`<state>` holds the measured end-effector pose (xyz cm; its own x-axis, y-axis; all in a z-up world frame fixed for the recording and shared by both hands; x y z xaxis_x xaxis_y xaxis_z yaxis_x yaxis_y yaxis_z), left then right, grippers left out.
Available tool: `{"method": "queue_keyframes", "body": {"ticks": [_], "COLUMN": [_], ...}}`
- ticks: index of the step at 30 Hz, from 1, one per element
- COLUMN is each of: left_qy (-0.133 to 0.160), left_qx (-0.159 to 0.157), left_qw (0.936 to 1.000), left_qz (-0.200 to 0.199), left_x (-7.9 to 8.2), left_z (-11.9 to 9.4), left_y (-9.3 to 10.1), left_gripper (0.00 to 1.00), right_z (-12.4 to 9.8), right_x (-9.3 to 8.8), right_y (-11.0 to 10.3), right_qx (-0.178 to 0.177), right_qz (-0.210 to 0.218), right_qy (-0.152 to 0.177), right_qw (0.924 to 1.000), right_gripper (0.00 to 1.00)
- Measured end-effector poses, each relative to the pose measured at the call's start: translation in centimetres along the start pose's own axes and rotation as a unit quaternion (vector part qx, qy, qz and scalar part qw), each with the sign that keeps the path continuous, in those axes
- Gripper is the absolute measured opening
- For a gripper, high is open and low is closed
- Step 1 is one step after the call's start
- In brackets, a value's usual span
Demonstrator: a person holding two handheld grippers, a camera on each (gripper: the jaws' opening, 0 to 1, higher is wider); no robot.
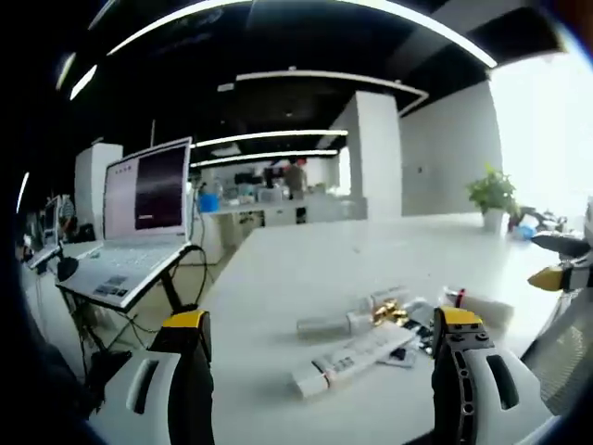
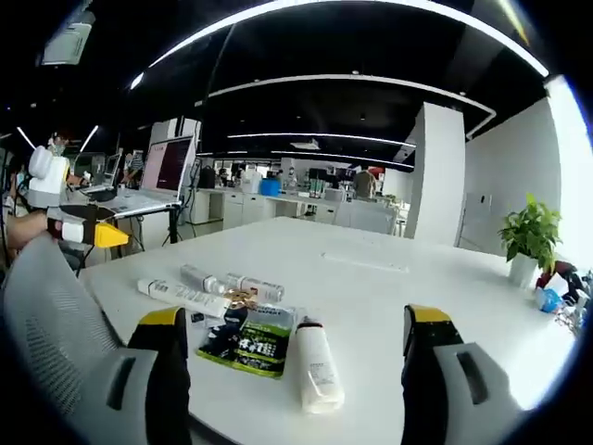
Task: Arrange the skincare products in the storage area until every visible bottle or jar stands upright without overlapping.
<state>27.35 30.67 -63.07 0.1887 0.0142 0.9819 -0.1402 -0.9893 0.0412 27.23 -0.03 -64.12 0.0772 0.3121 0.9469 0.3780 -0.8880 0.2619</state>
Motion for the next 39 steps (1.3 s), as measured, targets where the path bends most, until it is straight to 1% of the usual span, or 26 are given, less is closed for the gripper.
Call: {"method": "queue_keyframes", "body": {"ticks": [8, 18, 23, 33, 37, 39], "left_qy": [-0.002, -0.009, -0.006, -0.016, -0.02, -0.019], "left_qx": [0.009, 0.009, 0.016, 0.015, 0.014, 0.016], "left_qw": [0.9999, 0.9999, 0.9998, 0.9997, 0.9997, 0.9997], "left_qz": [0.004, 0.007, 0.005, 0.007, 0.007, 0.008], "left_x": [-0.06, -0.28, -0.22, -0.54, -0.66, -0.64], "left_z": [0.0, 0.05, 0.06, 0.17, 0.2, 0.2], "left_y": [-0.3, -0.36, -0.62, -0.59, -0.57, -0.67], "left_gripper": [0.97, 0.97, 0.97, 0.97, 0.97, 0.97], "right_z": [-0.01, 0.02, 0.05, 0.12, 0.16, 0.18], "right_x": [0.04, -0.2, -0.32, -0.51, -0.9, -0.84], "right_y": [-0.01, -0.05, -0.1, -0.14, -0.06, -0.13], "right_qx": [0.0, -0.002, -0.001, -0.001, -0.003, -0.002], "right_qz": [-0.004, -0.01, -0.011, -0.015, -0.021, -0.019], "right_qy": [-0.001, -0.011, -0.017, -0.025, -0.036, -0.035], "right_qw": [1.0, 0.9999, 0.9998, 0.9996, 0.9991, 0.9992], "right_gripper": [0.99, 0.99, 0.99, 0.99, 0.99, 0.99]}}
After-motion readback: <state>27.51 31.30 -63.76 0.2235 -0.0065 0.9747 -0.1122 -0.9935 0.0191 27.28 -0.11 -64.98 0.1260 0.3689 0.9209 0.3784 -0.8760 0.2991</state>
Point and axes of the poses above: the point that each gripper's makers call its tool centre point, and the gripper's own axes: z roughly forward along the fingers, y roughly to its right, x roughly out of its top, the point moved 2 cm from there along -z, roughly backward along the fingers, and after that the axes turned 5 degrees about -z, right-handed, at the moved point
